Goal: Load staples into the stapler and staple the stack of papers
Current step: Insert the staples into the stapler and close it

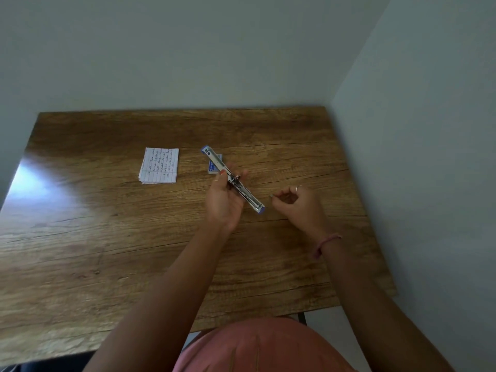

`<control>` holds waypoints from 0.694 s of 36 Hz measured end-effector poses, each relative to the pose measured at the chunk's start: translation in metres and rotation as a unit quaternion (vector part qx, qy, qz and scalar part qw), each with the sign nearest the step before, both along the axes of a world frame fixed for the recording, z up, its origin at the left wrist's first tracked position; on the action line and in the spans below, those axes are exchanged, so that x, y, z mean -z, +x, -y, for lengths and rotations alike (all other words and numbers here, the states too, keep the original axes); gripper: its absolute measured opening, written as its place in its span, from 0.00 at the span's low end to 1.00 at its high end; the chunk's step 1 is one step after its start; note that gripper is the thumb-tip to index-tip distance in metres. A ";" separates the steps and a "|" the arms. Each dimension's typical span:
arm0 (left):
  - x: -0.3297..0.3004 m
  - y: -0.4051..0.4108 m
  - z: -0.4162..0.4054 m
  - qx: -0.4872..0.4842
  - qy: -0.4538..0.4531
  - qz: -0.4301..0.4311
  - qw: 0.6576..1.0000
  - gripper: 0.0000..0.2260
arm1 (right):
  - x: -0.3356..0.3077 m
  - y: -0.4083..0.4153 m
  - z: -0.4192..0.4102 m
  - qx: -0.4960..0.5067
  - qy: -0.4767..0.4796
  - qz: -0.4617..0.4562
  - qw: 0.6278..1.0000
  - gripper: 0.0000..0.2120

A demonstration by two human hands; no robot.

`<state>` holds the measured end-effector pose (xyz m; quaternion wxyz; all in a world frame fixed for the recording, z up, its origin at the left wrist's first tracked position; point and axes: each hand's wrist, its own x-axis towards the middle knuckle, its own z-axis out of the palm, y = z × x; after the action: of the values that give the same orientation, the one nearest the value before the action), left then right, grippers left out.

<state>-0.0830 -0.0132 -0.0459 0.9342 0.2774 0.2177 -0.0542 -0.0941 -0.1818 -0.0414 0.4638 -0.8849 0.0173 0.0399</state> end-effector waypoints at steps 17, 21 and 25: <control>-0.003 -0.011 0.008 -0.006 0.046 0.036 0.998 0.12 | -0.021 -0.003 -0.050 -0.038 -0.081 0.102 0.991 0.07; -0.003 -0.012 0.011 -0.006 0.048 0.037 0.998 0.12 | -0.023 -0.005 -0.051 -0.040 -0.102 0.093 0.990 0.08; -0.003 -0.013 0.011 -0.011 0.038 0.032 0.999 0.12 | -0.025 -0.007 -0.050 -0.045 -0.109 0.085 0.989 0.09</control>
<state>-0.0956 -0.0239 -0.0426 0.9300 0.3118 0.1929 -0.0273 -0.1008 -0.1314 -0.0164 0.3625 -0.9300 -0.0583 -0.0167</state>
